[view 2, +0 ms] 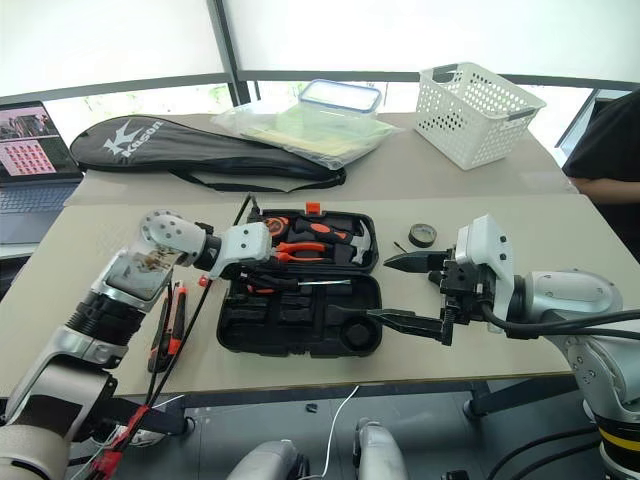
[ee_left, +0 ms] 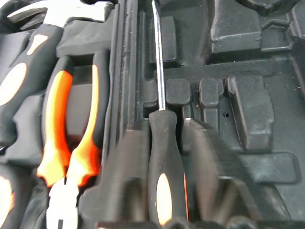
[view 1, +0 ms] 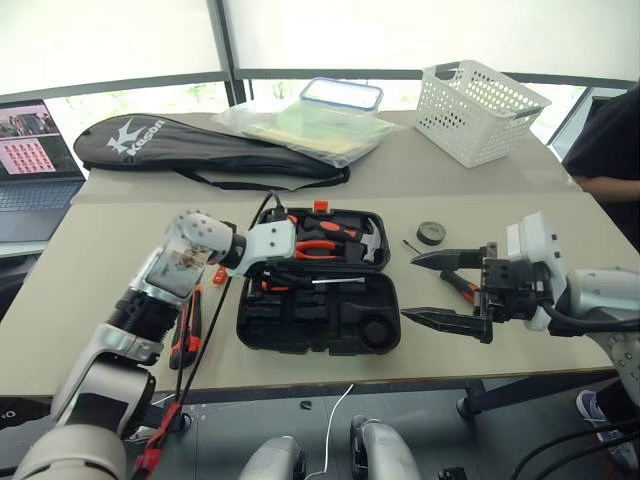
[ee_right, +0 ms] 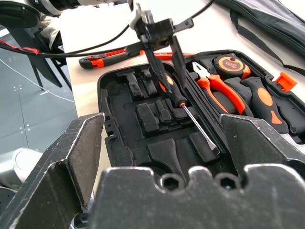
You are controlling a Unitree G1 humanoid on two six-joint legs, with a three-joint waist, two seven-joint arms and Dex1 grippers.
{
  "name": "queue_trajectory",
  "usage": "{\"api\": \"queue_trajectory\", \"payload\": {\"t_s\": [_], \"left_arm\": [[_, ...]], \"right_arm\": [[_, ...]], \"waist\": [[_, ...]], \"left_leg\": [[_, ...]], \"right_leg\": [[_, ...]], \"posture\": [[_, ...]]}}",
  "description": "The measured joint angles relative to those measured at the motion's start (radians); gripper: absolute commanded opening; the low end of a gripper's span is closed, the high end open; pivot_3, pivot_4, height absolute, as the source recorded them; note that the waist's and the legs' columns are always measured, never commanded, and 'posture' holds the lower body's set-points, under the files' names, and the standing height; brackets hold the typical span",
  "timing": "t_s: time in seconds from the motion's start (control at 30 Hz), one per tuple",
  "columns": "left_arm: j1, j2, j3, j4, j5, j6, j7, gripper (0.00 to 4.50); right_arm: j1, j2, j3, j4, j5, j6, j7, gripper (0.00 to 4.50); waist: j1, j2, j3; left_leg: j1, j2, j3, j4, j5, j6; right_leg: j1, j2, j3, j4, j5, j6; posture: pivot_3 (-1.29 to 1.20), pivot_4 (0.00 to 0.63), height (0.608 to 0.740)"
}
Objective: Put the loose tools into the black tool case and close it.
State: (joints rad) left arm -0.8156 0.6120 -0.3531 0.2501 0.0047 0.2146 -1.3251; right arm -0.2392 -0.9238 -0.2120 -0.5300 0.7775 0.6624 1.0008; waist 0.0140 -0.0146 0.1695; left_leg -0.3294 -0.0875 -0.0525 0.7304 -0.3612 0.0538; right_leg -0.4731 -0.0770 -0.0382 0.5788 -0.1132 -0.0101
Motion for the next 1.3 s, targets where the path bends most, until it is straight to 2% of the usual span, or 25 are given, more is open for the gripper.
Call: {"api": "queue_trajectory", "payload": {"t_s": [0.3,0.5,0.7,0.87,1.1,1.3], "left_arm": [[0.0,-0.015,-0.067,0.04,0.094,-0.142,0.023,0.04],[0.0,-0.031,-0.077,0.069,0.118,-0.193,0.058,0.04],[0.035,-0.008,-0.011,0.002,-0.021,-0.041,-0.048,0.04],[0.011,-0.012,0.028,-0.014,-0.077,0.034,-0.051,0.04],[-0.023,-0.033,-0.02,0.101,0.035,-0.051,0.036,0.04],[-0.001,-0.023,-0.045,0.096,0.089,-0.172,0.045,0.04]], "right_arm": [[0.046,0.001,-0.003,-0.003,-0.007,-0.003,-0.009,4.5],[0.107,0.002,-0.031,0.011,-0.034,-0.019,-0.027,4.5],[0.129,0.002,-0.074,0.021,-0.041,-0.021,-0.029,4.5],[0.1,0.003,-0.067,0.041,-0.05,-0.022,-0.027,4.5],[0.083,0.017,-0.035,0.042,-0.051,-0.023,-0.028,4.5],[0.082,0.017,-0.035,0.042,-0.05,-0.023,-0.03,4.5]], "waist": [[0.005,0.0,-0.002],[0.012,0.0,-0.002],[0.002,0.0,-0.002],[0.0,0.0,-0.002],[0.001,0.0,-0.002],[0.001,0.0,-0.002]], "left_leg": [[0.001,0.0,0.0,0.0,0.0,0.0],[0.011,0.001,-0.001,0.0,-0.002,0.004],[0.009,0.0,0.0,0.0,-0.003,0.004],[0.008,-0.001,0.0,0.0,-0.003,0.004],[0.008,-0.001,0.0,0.0,-0.003,0.004],[0.009,0.0,0.0,0.0,-0.003,0.004]], "right_leg": [[0.001,-0.001,0.001,0.0,0.0,0.0],[0.012,0.0,0.001,-0.001,0.0,0.001],[0.009,0.001,0.0,0.0,-0.001,0.003],[0.008,0.0,0.0,-0.001,-0.001,0.003],[0.008,0.0,0.001,-0.001,-0.001,0.003],[0.009,-0.001,0.001,-0.001,-0.001,0.003]], "posture": [[0.0,0.15,0.74],[0.0,0.15,0.74],[0.0,0.15,0.74],[0.0,0.15,0.74],[0.0,0.15,0.74],[0.0,0.15,0.74]]}}
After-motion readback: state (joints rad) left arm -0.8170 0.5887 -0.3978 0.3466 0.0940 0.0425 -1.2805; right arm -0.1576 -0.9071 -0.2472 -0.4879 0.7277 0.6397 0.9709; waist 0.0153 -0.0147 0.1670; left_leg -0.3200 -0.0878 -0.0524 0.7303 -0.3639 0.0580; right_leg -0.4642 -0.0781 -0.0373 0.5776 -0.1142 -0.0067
